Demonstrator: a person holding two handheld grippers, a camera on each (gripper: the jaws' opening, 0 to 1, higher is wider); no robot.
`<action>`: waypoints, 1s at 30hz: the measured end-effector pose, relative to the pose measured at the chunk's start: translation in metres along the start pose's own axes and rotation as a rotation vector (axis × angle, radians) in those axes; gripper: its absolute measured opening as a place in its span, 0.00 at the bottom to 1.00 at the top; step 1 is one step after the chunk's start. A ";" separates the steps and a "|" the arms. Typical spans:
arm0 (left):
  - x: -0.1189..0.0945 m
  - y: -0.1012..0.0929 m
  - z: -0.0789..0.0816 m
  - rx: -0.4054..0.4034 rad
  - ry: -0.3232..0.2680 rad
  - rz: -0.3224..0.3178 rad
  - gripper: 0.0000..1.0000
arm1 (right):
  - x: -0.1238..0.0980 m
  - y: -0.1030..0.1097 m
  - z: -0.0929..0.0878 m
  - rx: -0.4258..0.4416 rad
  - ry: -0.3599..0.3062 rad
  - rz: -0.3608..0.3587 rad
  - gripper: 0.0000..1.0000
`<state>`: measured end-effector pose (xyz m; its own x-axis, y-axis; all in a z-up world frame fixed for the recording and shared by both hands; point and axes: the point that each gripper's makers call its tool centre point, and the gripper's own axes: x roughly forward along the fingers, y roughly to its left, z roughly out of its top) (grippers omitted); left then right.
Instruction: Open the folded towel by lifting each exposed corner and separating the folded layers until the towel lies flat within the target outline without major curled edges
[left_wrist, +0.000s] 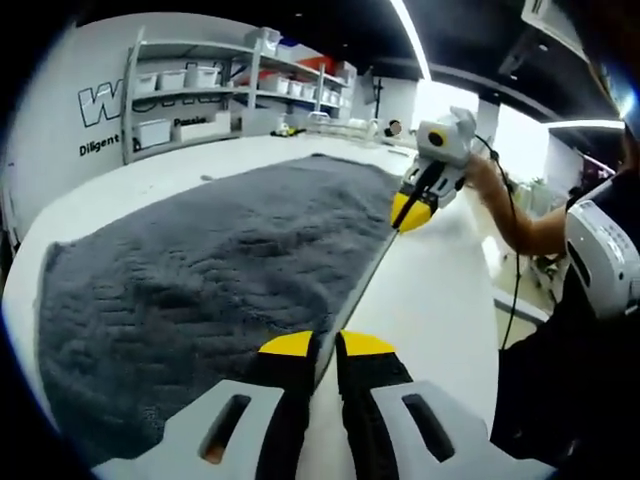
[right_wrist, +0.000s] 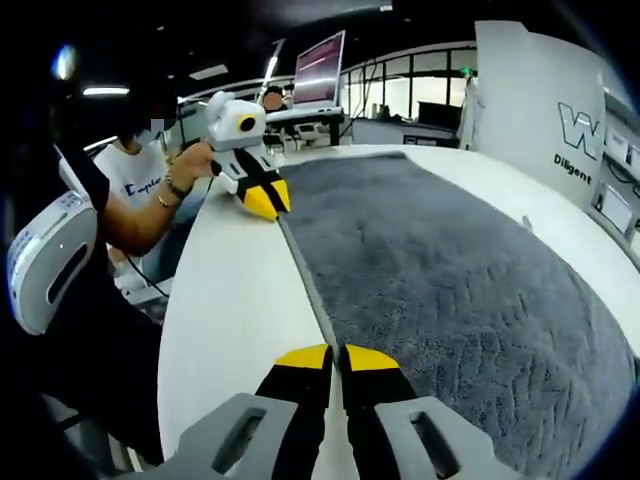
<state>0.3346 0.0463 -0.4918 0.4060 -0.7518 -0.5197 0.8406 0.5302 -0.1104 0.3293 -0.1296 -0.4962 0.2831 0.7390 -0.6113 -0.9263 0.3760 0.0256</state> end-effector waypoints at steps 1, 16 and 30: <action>0.000 0.000 0.000 0.001 0.001 -0.001 0.08 | 0.000 0.001 0.000 0.000 0.002 0.002 0.00; -0.006 -0.007 -0.005 0.002 0.022 -0.014 0.06 | -0.002 0.009 -0.002 0.040 -0.009 0.020 0.01; -0.014 -0.003 -0.010 -0.032 0.010 -0.009 0.01 | -0.002 0.022 -0.002 0.034 -0.005 0.040 0.01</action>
<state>0.3231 0.0592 -0.4930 0.3949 -0.7528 -0.5266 0.8324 0.5357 -0.1416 0.3081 -0.1237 -0.4963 0.2471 0.7569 -0.6051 -0.9279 0.3647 0.0773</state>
